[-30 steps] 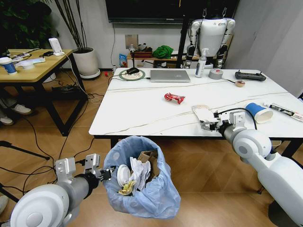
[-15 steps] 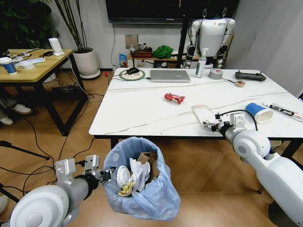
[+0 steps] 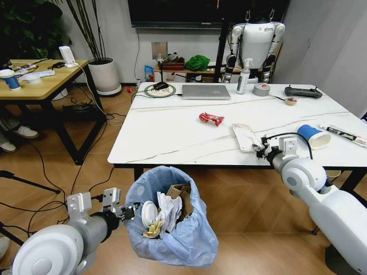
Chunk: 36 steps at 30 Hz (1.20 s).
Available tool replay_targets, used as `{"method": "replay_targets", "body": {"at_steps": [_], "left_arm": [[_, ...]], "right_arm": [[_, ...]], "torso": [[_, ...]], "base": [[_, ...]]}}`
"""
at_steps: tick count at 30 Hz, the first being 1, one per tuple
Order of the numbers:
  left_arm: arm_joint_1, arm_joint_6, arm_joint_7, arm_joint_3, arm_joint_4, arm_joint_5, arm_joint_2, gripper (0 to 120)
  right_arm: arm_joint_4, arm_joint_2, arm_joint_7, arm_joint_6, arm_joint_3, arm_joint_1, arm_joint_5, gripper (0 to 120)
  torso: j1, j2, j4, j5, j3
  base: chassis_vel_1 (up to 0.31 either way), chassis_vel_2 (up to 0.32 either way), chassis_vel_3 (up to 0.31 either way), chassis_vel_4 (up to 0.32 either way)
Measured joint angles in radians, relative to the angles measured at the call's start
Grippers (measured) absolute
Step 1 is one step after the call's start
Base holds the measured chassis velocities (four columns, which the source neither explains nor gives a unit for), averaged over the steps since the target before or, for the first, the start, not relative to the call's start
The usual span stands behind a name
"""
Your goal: Pick up the trash bin and place the trash from the table into it.
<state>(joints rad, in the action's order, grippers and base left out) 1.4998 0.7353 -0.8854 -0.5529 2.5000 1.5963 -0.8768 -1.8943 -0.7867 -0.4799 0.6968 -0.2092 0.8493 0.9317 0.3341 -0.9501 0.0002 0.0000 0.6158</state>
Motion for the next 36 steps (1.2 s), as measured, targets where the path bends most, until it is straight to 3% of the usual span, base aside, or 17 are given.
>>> {"method": "replay_targets", "body": {"at_steps": [5,14,25,30,32,36], "left_arm": [[0.002,0.0,0.001,0.001,0.0,-0.001,-0.001,0],[0.001,0.0,0.003,0.002,0.0,-0.002,-0.001,0],[0.003,0.0,0.001,0.005,0.0,-0.006,-0.006,0],[0.007,0.0,-0.003,0.001,0.0,-0.007,-0.01,0],[0.007,0.0,-0.004,0.001,0.0,-0.007,-0.01,0],[0.002,0.0,-0.005,0.001,0.0,-0.007,-0.01,0]], "right_arm": [[0.0,-0.007,-0.015,-0.02,0.0,0.005,-0.004,0],[-0.014,-0.016,-0.034,-0.054,-0.002,0.003,-0.002,0],[-0.227,0.002,0.022,-0.158,0.01,0.007,0.053,0],[-0.354,0.082,0.355,-0.313,0.036,0.016,0.024,0],[-0.362,0.093,0.384,-0.323,0.036,0.017,0.02,0],[-0.425,0.171,0.572,-0.379,0.054,-0.002,0.007,0]], "torso": [[0.0,0.0,0.0,-0.0001,0.0],[0.0,0.0,0.0,0.0001,0.0],[0.0,0.0,0.0,0.0,0.0],[0.0,0.0,0.0001,0.0,0.0],[0.0,0.0,0.0001,-0.0001,0.0],[0.0,0.0,0.0,0.0,0.0]], "base": [[0.0,0.0,0.0,0.0],[0.0,0.0,0.0,0.0],[0.0,0.0,0.0,0.0],[0.0,0.0,0.0,0.0],[0.0,0.0,0.0,0.0],[0.0,0.0,0.0,0.0]]}}
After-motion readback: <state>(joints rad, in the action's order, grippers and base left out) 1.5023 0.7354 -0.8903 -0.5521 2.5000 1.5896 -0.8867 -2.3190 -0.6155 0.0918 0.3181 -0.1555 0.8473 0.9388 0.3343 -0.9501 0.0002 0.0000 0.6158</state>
